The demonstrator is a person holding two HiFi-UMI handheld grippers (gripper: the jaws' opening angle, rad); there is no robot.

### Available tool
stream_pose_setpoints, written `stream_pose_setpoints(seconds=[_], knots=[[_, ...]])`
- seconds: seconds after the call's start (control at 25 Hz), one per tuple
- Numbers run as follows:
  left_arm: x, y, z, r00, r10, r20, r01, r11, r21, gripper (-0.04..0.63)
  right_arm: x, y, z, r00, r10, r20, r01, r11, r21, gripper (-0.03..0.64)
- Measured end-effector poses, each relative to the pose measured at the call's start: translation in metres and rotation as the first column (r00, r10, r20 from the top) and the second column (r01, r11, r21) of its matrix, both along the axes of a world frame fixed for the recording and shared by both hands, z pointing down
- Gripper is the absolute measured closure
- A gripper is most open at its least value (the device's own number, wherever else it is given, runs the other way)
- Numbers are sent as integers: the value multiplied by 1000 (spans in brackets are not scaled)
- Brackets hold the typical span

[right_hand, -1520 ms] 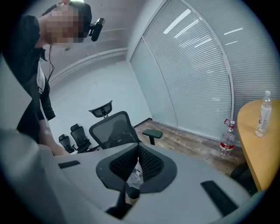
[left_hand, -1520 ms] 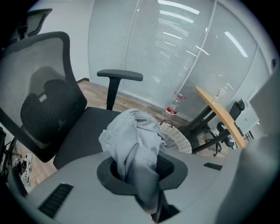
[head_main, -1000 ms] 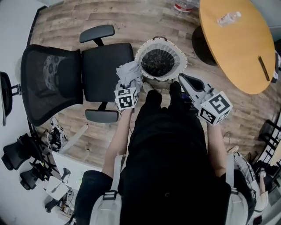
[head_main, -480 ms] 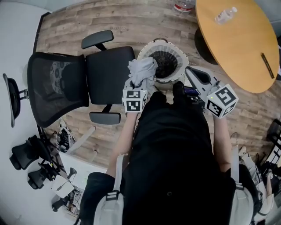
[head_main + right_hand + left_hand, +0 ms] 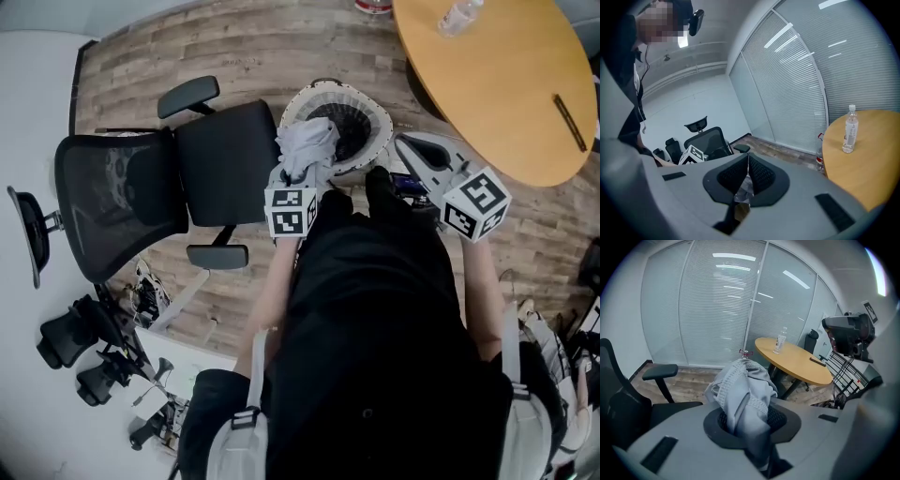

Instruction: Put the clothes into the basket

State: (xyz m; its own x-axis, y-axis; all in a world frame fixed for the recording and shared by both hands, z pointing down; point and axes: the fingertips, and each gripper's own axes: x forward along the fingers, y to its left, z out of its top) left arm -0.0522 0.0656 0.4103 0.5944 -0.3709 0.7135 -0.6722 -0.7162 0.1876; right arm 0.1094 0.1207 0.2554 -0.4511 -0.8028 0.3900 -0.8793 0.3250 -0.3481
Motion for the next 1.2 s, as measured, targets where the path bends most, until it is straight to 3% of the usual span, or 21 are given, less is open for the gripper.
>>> stream_pose_setpoints(seconds=[0.32,0.64,0.92,1.2], knots=[[54,6,17,1000,26,17,-25,998,-52,506,43,4,19,999,-17,48,20,998,-56,600],[98,16,58,998,62,22,-59,995,-85,506,62,13,39,990,-98,97,107,990,-96,600],[119,19,105,997,61,54,-54,991,-123,506,64,13,55,972,-220,86,230,965,-127,600],[138,18,159,994,61,92,-46,988,-150,506,70,16,82,949,-285,134,306,936,-175,600]])
